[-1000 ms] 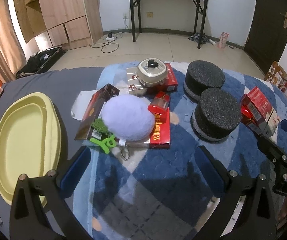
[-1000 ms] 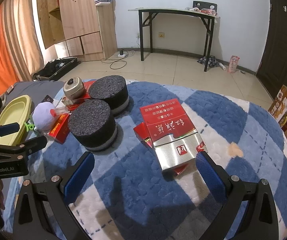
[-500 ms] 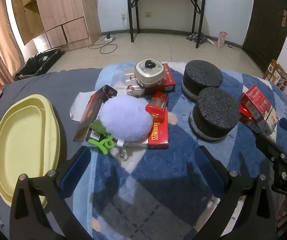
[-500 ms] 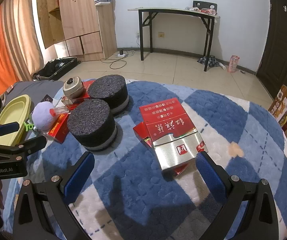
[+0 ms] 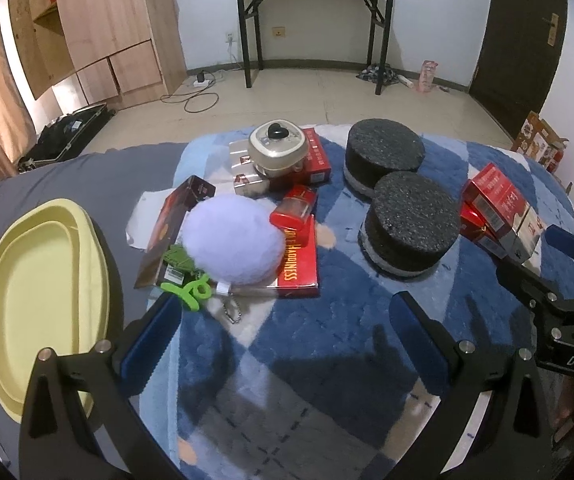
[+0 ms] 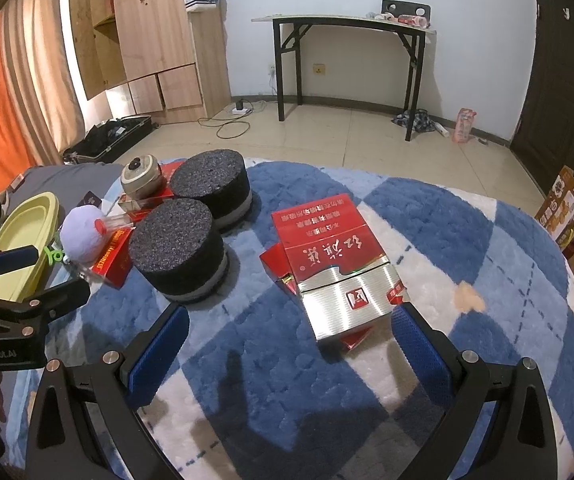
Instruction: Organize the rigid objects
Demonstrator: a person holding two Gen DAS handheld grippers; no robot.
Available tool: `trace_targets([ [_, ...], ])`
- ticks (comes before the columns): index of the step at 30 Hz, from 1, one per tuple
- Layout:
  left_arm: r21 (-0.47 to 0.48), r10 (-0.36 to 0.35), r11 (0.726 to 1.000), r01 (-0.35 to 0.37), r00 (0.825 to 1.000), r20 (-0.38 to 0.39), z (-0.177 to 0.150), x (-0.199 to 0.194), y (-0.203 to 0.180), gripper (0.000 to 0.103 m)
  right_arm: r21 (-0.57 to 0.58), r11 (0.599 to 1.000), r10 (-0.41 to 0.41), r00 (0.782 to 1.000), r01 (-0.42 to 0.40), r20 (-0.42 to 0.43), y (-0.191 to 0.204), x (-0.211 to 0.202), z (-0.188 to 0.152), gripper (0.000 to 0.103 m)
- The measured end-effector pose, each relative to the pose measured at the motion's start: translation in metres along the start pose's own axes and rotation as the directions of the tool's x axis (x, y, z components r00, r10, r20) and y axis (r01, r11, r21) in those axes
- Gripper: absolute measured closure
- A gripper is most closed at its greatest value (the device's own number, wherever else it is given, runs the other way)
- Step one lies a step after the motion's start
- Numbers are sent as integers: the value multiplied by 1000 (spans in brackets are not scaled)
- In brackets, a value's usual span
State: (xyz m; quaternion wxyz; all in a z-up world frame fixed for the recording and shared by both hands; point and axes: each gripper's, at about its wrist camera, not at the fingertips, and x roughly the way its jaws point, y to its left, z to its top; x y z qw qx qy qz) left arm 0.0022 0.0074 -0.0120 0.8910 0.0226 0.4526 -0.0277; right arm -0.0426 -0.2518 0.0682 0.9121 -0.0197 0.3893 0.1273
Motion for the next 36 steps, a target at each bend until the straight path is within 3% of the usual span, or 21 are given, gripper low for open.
trace_targets([
  [5, -27, -73, 997, 73, 997, -17, 1, -2, 2, 0, 3, 1000, -2, 1000, 2, 3, -1, 0, 0, 0],
  [12, 50, -85, 995, 86, 996, -26, 3, -4, -3, 0, 6, 1000, -3, 1000, 3, 0, -3, 1, -1, 0],
  [14, 80, -157, 983, 163, 985, -73, 5, -4, 6, 0, 6, 1000, -11, 1000, 11, 10, -6, -1, -1, 0],
  [16, 101, -175, 978, 184, 980, -93, 6, -8, 17, 0, 15, 1000, -15, 1000, 15, 12, -10, -2, -1, 0],
  [23, 27, -131, 991, 133, 989, -74, 21, -18, 60, 0, 21, 999, 26, 1000, -26, 1, -20, -1, -2, 0],
  [28, 68, -119, 990, 125, 990, -79, 38, -4, 59, 0, 34, 999, 21, 1000, -21, 7, -38, 1, -5, 0],
  [31, 98, -126, 986, 138, 985, -122, 41, 12, 56, 5, 59, 997, 47, 999, -47, 8, -47, 6, -4, 1],
  [36, 139, -117, 981, 138, 982, -150, 40, 28, 51, 8, -28, 1000, 10, 1000, -9, 16, -41, 15, -2, 1],
])
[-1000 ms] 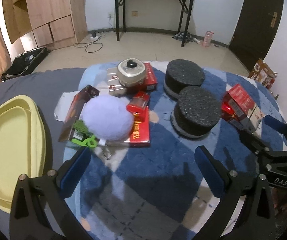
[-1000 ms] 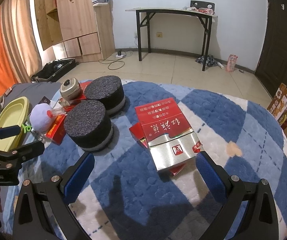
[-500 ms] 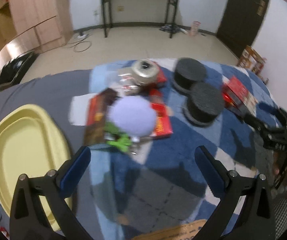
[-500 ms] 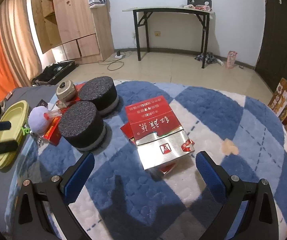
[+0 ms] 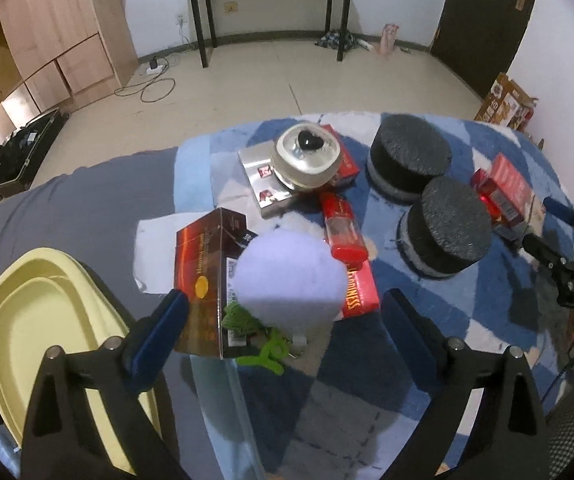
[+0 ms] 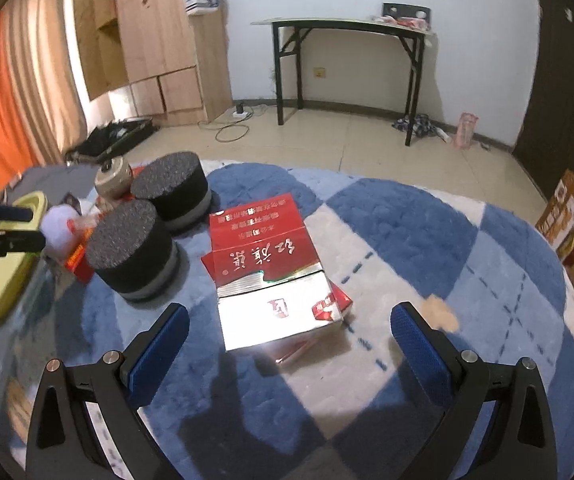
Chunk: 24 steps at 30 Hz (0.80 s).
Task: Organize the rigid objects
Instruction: 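Grasp the lavender pompom keychain with left tool while right tool grasps the silver-red pack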
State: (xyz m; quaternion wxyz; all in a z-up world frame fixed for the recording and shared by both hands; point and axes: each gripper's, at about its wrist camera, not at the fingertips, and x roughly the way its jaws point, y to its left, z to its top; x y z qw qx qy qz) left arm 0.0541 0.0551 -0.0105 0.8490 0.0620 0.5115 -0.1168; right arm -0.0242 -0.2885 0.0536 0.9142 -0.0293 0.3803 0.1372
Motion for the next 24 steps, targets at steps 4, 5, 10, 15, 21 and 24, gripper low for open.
trace_targets([
  [4, 44, -17, 999, 18, 1000, -6, 1, 7, -3, 18, -19, 1000, -17, 999, 16, -33, 2, 17, 2, 14],
  [5, 49, -23, 999, 23, 1000, 2, 0, 8, -2, 20, -24, 999, -23, 999, 23, -34, 3, 21, 4, 15],
  [10, 63, -4, 998, 1, 999, 45, 0, 5, 0, 42, -46, 998, -37, 999, 37, 10, 5, 26, 7, 22],
  [15, 118, -6, 993, 1, 999, 37, -3, 4, -10, 43, -52, 999, -12, 1000, 13, 24, 7, 32, 6, 31],
  [21, 117, 57, 991, -64, 996, 64, 0, 14, -20, 39, -66, 998, -15, 999, 17, 39, 10, 31, 5, 46],
  [24, 97, 18, 995, -24, 998, 59, -2, 15, -21, 46, -39, 999, -7, 999, 8, 41, 5, 29, 6, 47],
])
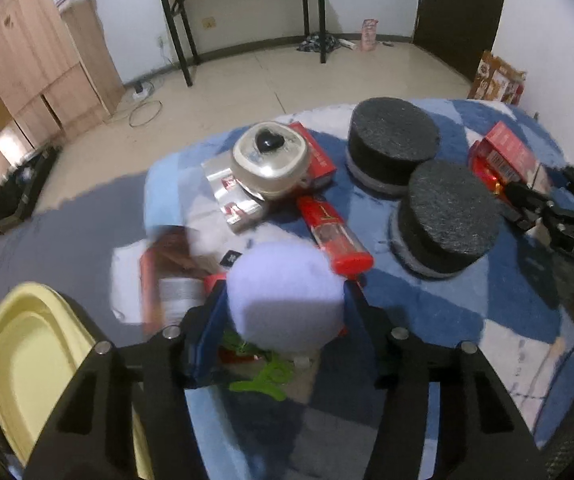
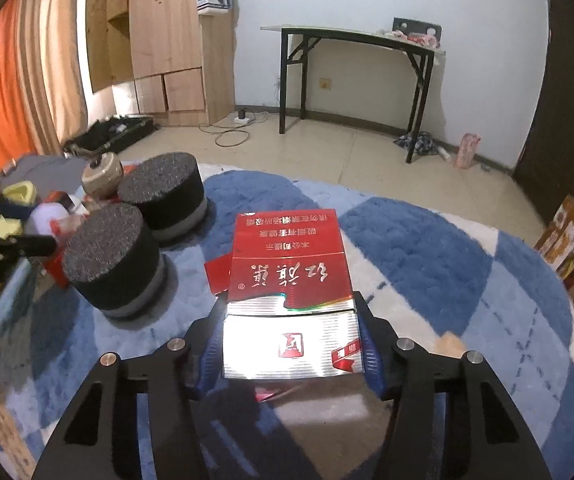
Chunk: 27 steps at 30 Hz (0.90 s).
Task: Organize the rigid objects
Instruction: 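Grasp the lavender pompom keychain with left tool while right tool grasps the silver-red pack, then carry the pompom with left tool while right tool carries the pack over the yellow tray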
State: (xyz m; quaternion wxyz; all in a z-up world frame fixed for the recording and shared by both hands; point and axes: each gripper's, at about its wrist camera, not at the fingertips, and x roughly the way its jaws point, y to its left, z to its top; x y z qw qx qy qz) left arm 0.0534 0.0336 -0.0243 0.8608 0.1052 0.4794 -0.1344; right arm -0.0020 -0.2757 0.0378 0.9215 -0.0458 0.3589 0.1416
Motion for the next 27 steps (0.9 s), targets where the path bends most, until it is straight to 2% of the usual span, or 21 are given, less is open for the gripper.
trace_targets([
  [3, -16, -9, 1000, 9, 1000, 10, -6, -8, 4, 48, 8, 1000, 4, 1000, -4, -1, -2, -2, -1, 48],
  [8, -65, -30, 997, 32, 999, 27, -17, -27, 17, 48, -5, 1000, -23, 999, 23, 45, -2, -16, 0, 48],
  [10, -118, -51, 991, 56, 998, 42, -21, -38, 30, 48, 7, 999, -37, 997, 37, 64, -4, -24, -3, 48],
  [14, -232, -49, 971, 67, 996, 80, -31, -60, 62, 48, 52, 998, -31, 997, 27, 68, -8, -36, -8, 48],
  [16, -277, -38, 959, 66, 994, 106, -35, -74, 81, 48, 11, 999, -38, 996, 37, 79, 1, -48, -5, 48],
  [19, -359, -18, 930, 75, 987, 159, -39, -100, 115, 48, -18, 1000, 18, 995, -17, 94, 25, -68, 12, 48],
  [21, -385, -2, 920, 70, 985, 174, -46, -116, 137, 48, -86, 995, 57, 993, -48, 100, 55, -81, 30, 48],
  [25, -412, 76, 911, -18, 989, 125, -67, -131, 189, 48, -180, 973, 168, 979, -146, 114, 122, -97, 67, 48],
  [27, -440, 103, 897, -51, 990, 95, -78, -131, 214, 48, -241, 950, 230, 967, -199, 107, 171, -97, 89, 48],
])
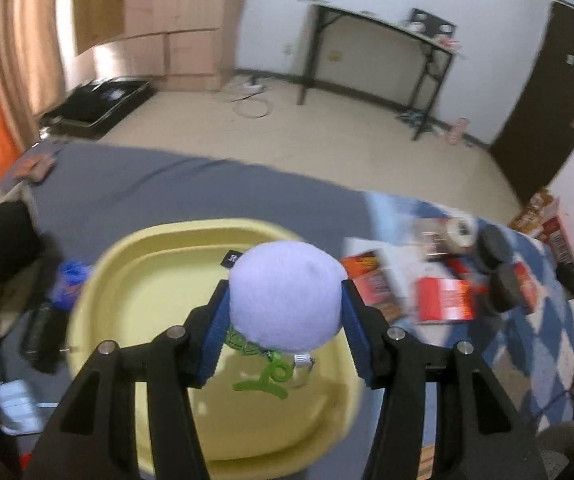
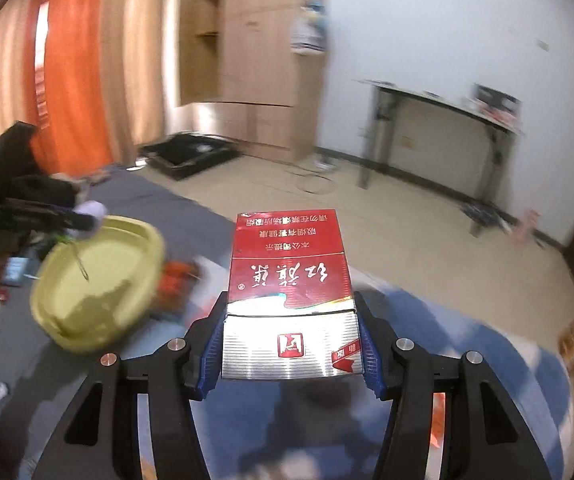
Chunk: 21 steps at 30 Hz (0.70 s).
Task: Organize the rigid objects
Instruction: 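Carry the pompom with left tool while right tool carries the pack over the yellow tray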
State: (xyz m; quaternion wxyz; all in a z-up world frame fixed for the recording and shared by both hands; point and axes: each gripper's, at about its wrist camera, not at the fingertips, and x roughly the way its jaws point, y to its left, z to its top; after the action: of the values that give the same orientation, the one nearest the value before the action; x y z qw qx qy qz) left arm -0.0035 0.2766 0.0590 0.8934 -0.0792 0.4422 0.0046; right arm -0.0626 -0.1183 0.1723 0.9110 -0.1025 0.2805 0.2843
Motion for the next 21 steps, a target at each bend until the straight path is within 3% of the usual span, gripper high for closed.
trace_targets([
  [5, -64, 90, 994, -93, 994, -60, -4, 23, 61, 48, -148, 974, 163, 984, -172, -69, 118, 62, 38, 48],
  [8, -132, 66, 989, -74, 996, -63, -13, 36, 88, 48, -205, 946, 215, 961, -249, -176, 174, 111, 26, 48],
  [11, -169, 52, 983, -66, 995, -84, -24, 54, 106, 48, -285, 917, 201, 942, -278, -270, 219, 153, 2, 48],
  [15, -173, 45, 983, -64, 993, -111, -33, 74, 110, 48, -329, 901, 159, 921, -283, -355, 251, 195, -12, 48],
  [21, -203, 36, 977, -65, 989, -144, -47, 91, 122, 46, -315, 909, 150, 919, -274, -366, 259, 216, -7, 48],
])
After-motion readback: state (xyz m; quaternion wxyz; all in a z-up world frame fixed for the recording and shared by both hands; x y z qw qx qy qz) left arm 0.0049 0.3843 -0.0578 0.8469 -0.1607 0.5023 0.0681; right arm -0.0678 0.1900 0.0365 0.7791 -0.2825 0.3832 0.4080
